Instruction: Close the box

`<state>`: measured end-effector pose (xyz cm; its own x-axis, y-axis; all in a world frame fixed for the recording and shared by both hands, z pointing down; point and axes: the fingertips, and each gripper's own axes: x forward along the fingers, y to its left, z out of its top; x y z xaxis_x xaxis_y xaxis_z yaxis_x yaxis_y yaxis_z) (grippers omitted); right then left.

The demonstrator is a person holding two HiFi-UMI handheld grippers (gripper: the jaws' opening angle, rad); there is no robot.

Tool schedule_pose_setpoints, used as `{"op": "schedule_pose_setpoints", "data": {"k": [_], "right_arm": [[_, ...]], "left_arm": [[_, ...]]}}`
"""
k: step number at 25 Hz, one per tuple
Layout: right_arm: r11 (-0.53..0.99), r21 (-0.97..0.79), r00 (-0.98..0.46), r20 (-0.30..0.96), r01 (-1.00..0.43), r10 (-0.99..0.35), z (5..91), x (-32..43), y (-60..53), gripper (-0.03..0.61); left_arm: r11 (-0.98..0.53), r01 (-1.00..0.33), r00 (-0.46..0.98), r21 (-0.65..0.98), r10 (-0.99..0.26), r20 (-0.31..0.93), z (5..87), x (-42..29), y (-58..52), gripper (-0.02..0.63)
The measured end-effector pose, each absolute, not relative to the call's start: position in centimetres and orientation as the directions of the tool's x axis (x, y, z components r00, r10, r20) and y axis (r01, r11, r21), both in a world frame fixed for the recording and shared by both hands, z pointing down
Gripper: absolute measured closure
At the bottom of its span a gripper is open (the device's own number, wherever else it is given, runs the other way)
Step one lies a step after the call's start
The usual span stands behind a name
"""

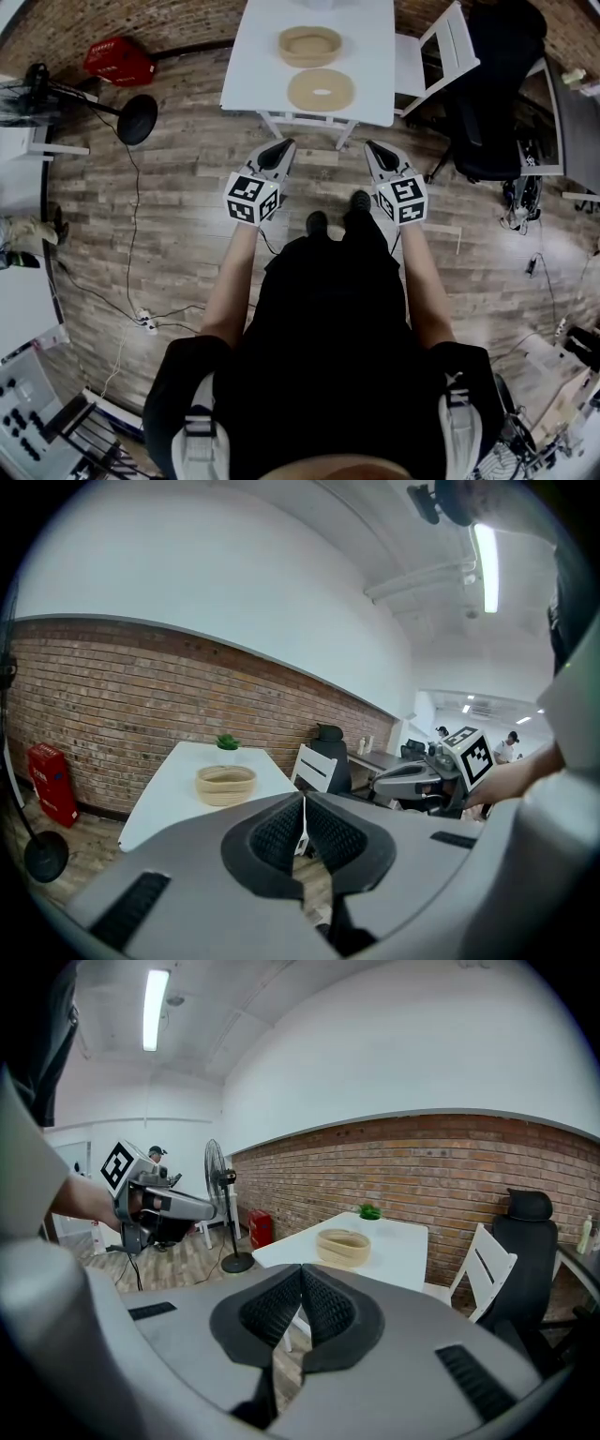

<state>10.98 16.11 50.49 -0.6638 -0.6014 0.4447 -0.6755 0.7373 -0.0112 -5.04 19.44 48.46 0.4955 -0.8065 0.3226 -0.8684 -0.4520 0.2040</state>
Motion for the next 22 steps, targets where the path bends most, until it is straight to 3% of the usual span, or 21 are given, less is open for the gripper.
{"op": "schedule_pose_setpoints", "data": {"k": [22], "right_arm": [[0.772, -0.054, -0.698, 0.469, -0.634, -0.54, 52.0, 8.9, 8.5, 0.58]], "left_arm": [[-0.382, -0.899, 0.436, 0.213, -0.822, 0.366, 49.3, -7.4, 13.4, 0.589]]}}
